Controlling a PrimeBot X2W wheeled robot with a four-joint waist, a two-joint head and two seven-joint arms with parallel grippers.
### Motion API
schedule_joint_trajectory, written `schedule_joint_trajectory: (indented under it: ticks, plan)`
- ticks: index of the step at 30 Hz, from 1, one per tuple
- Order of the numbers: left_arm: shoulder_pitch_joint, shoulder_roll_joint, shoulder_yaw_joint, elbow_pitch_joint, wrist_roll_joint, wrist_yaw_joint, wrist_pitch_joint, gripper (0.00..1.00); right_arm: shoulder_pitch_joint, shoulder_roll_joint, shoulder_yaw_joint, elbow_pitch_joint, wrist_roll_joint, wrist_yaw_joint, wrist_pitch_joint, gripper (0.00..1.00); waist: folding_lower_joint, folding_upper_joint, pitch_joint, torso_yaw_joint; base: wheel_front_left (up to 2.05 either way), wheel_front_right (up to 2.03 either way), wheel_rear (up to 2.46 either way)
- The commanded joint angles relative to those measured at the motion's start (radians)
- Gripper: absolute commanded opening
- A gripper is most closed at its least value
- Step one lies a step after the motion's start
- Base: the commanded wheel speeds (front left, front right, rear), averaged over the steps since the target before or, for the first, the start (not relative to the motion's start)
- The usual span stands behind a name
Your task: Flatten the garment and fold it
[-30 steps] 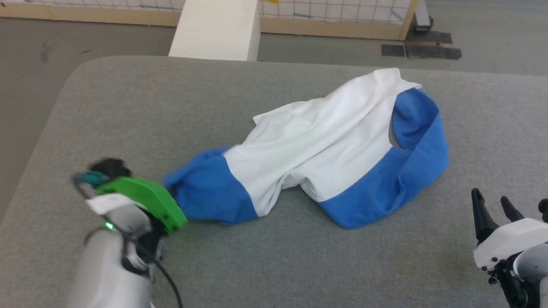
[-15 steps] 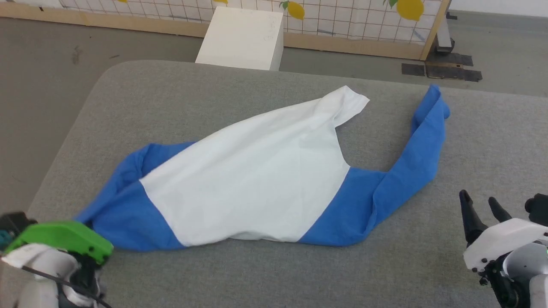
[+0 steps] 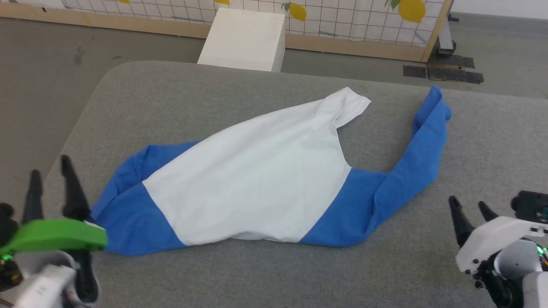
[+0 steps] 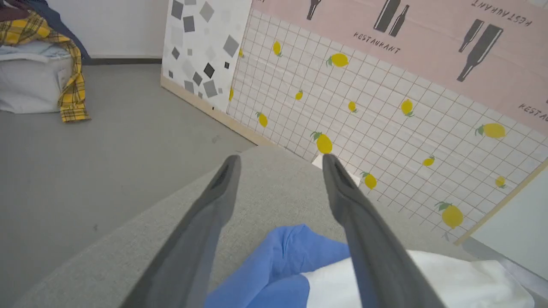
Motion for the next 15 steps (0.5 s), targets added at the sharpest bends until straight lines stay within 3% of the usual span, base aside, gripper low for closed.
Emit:
schedule_joint_trajectory:
  ticks: [1, 8, 15]
  plan:
    - [0.036, -0.006, -0.026, 0.0, 0.034, -0.019, -0.049, 1.0, -0.001, 0.001, 0.018, -0.011, -0.012, -0.002, 0.028, 1.0, 0.0001, 0.0065, 0.003, 0.0, 0.0, 0.0, 0.0]
    - [0.076, -0.044, -0.093, 0.039, 0.11, -0.042, -0.137, 1.0, -0.1, 0.001, 0.172, 0.002, -0.086, -0.002, 0.238, 1.0, 0.0001, 0.0065, 0.028, -0.001, 0.0, 0.0, 0.0]
    - [0.048, -0.073, -0.113, 0.075, 0.11, -0.052, -0.151, 1.0, -0.218, 0.001, 0.337, 0.114, -0.177, -0.002, 0.4, 1.0, 0.0001, 0.0065, 0.076, 0.026, 0.0, 0.0, 0.0]
